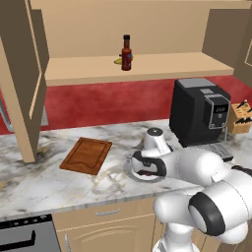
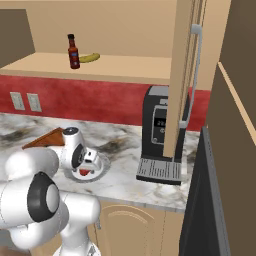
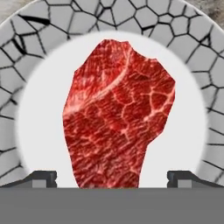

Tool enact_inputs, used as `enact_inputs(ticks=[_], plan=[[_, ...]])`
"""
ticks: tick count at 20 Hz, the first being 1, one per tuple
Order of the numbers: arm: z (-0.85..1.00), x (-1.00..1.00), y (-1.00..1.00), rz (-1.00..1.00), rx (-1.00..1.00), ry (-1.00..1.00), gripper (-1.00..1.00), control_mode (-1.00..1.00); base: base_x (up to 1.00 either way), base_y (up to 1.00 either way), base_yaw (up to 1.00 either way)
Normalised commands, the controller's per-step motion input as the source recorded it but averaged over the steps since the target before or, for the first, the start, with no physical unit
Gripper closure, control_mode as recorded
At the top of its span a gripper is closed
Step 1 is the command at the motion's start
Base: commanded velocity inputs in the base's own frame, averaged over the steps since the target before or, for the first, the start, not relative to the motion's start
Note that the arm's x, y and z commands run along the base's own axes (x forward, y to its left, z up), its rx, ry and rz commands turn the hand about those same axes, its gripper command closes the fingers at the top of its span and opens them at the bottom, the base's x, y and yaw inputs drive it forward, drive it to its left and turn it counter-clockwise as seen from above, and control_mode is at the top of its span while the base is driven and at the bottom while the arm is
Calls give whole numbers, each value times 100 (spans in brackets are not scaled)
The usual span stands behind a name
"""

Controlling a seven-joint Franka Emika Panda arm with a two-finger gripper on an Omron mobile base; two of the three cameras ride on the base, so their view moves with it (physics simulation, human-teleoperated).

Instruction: Pick the steak from the plate and place it on the cutting board. Then pick the condiment bottle from the cabinet and place it next to the cutting board.

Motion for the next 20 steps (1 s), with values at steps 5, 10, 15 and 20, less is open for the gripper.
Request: enact_inputs(ticks=[5, 10, 15, 20], plan=[[-27, 0, -8, 0, 0, 0, -100, -100, 0, 0, 0], [-24, 0, 0, 0, 0, -1, -100, -100, 0, 0, 0], [-13, 0, 0, 0, 0, 0, 100, -100, 0, 0, 0], [0, 0, 0, 0, 0, 0, 100, -100, 0, 0, 0]])
